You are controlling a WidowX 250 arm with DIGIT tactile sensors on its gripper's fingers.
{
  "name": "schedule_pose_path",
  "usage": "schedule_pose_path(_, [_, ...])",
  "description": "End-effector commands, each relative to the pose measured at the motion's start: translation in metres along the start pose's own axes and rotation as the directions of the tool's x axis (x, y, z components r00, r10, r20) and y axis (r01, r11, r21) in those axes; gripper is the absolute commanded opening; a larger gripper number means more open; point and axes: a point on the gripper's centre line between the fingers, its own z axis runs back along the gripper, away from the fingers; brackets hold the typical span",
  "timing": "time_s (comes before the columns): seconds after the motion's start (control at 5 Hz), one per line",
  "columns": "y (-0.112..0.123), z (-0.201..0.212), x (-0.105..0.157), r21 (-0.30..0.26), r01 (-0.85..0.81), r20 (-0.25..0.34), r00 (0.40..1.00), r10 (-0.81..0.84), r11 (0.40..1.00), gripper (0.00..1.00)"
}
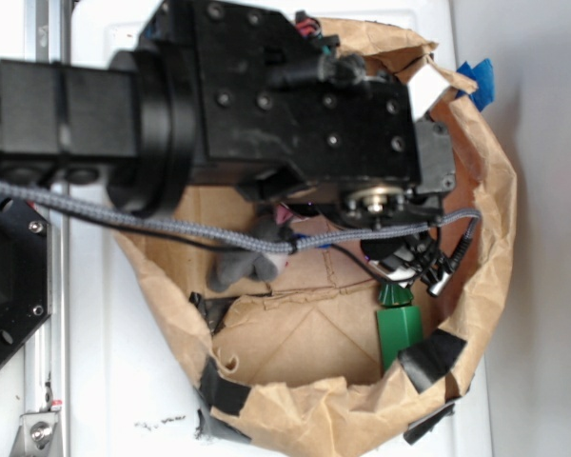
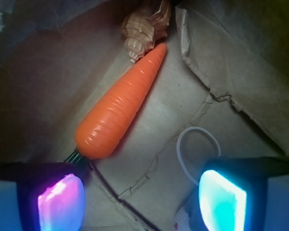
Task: Grab the carrot.
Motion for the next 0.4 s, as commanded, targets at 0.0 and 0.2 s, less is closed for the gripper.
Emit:
schedule_pose_path(0.0, [-0.0014,-0.0048,0.0079,-0.092,-0.024,0.106,0.994,0.034,0.995,1.0])
schedule_pose_path(0.2, [-0.01,-0.0098,0.0062,-0.119,-0.005,0.131,0.991,0.021,0.993,1.0])
